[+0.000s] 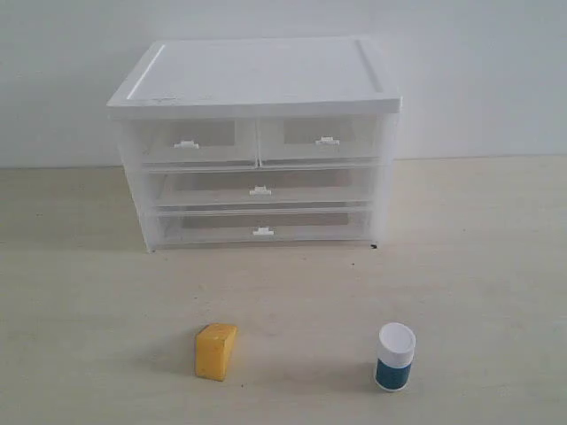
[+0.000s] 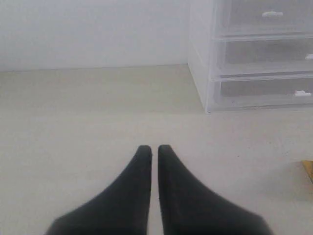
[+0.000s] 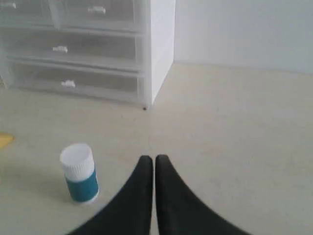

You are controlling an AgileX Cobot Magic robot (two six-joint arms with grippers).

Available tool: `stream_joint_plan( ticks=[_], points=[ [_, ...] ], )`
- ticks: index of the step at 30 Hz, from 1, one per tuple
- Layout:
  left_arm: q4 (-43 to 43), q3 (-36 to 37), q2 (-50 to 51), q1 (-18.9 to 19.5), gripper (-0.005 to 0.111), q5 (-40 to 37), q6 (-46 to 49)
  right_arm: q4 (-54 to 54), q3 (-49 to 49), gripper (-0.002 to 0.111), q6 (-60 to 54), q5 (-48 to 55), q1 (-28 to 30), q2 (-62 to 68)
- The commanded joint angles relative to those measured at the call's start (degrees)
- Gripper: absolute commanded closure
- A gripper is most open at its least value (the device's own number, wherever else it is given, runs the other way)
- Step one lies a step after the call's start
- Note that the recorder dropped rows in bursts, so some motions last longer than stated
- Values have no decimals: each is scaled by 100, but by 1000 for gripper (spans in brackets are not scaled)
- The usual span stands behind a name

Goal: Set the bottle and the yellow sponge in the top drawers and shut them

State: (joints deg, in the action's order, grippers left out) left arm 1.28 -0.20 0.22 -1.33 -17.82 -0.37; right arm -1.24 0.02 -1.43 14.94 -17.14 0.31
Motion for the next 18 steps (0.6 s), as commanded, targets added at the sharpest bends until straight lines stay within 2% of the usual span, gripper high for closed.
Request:
stream_joint_plan(
  ticks=[1,4,8,13,18],
  points=[
    [-23,20,-22,12,103,18,37,28,-2,108,-51,-1351,-9,-31],
    [-23,20,-22,12,103,18,37,6,-2,108,143,-2464,-9,-31],
    [-23,20,-22,12,103,18,37,-131,-2,108,1314,-3809,-9,-31],
    [-23,20,-22,12,103,18,37,-63,-356,108,1209,-3910,-9,275],
    [-23,20,-22,12,103,18,37,-63,-1349,108,726,-4023,-9,2379]
  ],
)
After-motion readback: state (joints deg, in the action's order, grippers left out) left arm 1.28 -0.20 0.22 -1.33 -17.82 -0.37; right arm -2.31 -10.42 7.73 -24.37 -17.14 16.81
